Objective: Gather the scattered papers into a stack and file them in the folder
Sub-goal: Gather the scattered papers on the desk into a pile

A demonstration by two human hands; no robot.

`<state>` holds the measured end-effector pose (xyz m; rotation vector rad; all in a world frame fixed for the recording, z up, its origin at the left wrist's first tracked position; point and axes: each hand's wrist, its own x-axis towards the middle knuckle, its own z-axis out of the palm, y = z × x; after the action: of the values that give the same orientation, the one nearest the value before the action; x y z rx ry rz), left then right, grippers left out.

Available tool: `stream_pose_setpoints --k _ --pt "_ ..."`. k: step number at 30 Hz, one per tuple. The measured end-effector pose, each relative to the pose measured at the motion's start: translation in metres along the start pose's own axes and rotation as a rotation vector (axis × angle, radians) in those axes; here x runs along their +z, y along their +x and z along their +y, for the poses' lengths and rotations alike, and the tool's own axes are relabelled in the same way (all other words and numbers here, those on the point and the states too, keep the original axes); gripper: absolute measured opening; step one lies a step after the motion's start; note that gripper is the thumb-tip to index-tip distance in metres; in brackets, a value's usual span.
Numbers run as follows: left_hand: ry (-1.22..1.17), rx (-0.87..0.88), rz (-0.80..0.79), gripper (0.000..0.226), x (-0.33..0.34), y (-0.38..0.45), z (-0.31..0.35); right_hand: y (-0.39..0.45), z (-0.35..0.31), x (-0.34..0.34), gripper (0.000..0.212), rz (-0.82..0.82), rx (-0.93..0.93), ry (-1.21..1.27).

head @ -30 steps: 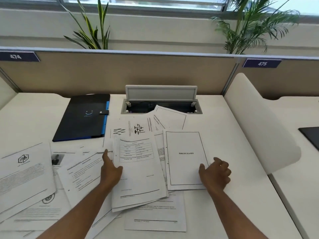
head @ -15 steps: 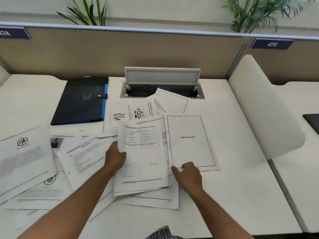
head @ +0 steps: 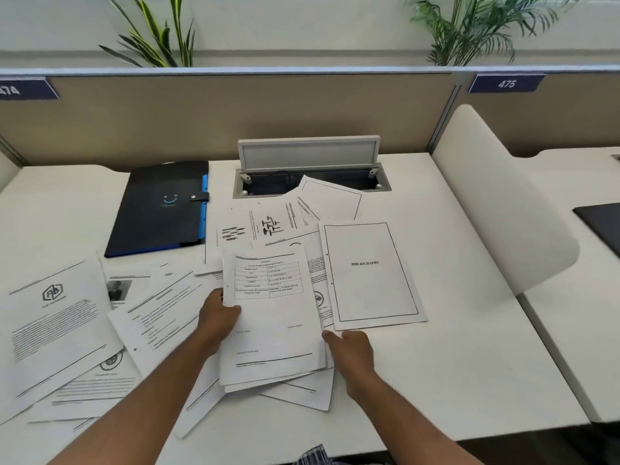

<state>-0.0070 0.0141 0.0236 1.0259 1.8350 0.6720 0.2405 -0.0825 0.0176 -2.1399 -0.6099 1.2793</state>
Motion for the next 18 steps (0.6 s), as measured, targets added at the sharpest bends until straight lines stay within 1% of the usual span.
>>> stream_pose_setpoints --k 1,3,4,5,8,11,14,16,17,18 --pt "-0.005 0.004 -0.006 0.035 -0.004 0.001 -0.002 -0.005 0.0 0.001 0.031 0.03 -0.024 -0.067" --pt "-0.026 0.011 -0.002 0.04 -0.013 0.002 -0.006 -0.015 0.003 0.005 0.064 0.105 -0.043 -0.151" --pt "-0.056 0.015 0.004 0.042 -0.018 0.002 -0.007 -0.02 0.003 0.009 0.072 0.125 -0.031 -0.145" --pt "-0.102 0.018 0.007 0.042 -0.023 0.002 -0.008 -0.024 0.003 0.013 0.074 0.128 -0.011 -0.121" --pt "-0.255 0.023 -0.032 0.045 -0.041 0.002 -0.012 -0.035 -0.005 0.029 0.068 0.111 0.12 0.004" --pt "-0.281 0.026 -0.059 0.043 -0.06 0.001 -0.019 -0.036 -0.017 0.044 0.06 0.149 0.206 0.155" --pt "-0.251 0.004 -0.054 0.047 -0.082 0.001 -0.031 -0.032 -0.024 0.054 0.046 0.18 0.198 0.327" --pt "-0.217 -0.011 -0.043 0.049 -0.093 0.003 -0.041 -0.031 -0.027 0.058 0.028 0.111 0.204 0.508" --pt "-0.21 -0.013 -0.044 0.049 -0.099 0.005 -0.046 -0.031 -0.027 0.062 0.022 0.083 0.203 0.559" --pt "-0.207 -0.018 -0.044 0.049 -0.104 0.006 -0.049 -0.032 -0.027 0.066 0.019 0.077 0.188 0.559"
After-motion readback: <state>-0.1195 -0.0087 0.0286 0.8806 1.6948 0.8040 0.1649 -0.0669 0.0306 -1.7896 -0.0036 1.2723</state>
